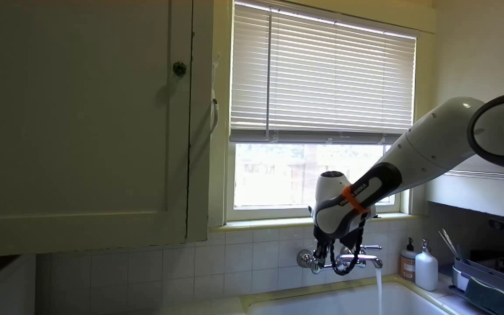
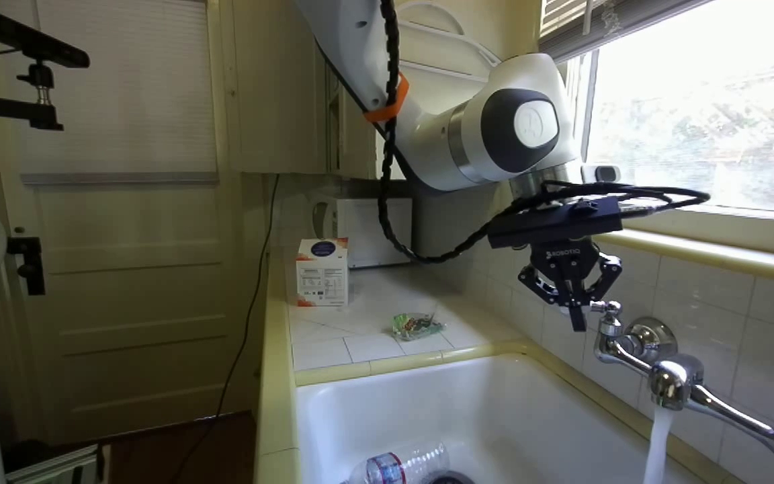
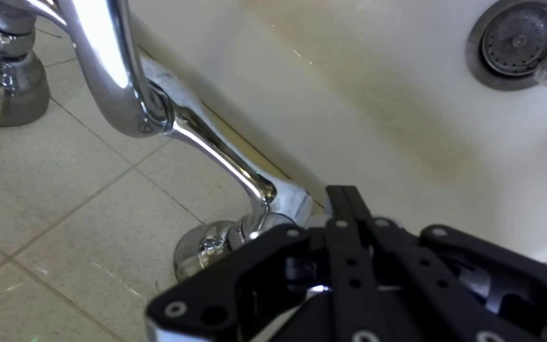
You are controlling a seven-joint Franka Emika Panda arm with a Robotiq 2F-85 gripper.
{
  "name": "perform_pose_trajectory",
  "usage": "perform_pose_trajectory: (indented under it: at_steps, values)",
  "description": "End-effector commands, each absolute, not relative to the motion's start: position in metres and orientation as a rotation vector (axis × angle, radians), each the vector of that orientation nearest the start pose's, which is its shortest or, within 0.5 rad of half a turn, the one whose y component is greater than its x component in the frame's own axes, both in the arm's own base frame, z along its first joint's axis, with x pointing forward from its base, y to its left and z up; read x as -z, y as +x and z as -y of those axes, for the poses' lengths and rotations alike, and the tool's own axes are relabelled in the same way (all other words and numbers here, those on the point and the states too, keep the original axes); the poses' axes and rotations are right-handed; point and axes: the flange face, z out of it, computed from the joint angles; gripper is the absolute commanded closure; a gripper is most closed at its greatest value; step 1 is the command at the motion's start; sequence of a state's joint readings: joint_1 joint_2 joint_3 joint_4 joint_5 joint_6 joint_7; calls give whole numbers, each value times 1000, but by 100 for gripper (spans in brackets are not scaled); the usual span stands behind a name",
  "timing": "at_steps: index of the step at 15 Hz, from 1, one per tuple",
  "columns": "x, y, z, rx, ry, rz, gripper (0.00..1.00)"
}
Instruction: Turn the left tap handle
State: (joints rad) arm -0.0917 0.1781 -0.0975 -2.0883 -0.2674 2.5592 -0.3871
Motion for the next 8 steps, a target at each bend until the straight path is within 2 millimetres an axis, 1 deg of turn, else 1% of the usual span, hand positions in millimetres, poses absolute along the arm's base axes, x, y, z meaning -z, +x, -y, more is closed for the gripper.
perform_pose_trajectory:
  at_steps: [1, 6, 8]
  values:
    - [-375, 605, 90, 446, -3303, 548, 100]
    - [-378, 621, 71, 479, -3315, 294, 100]
    - [-377, 628, 69, 501, -3322, 128, 100]
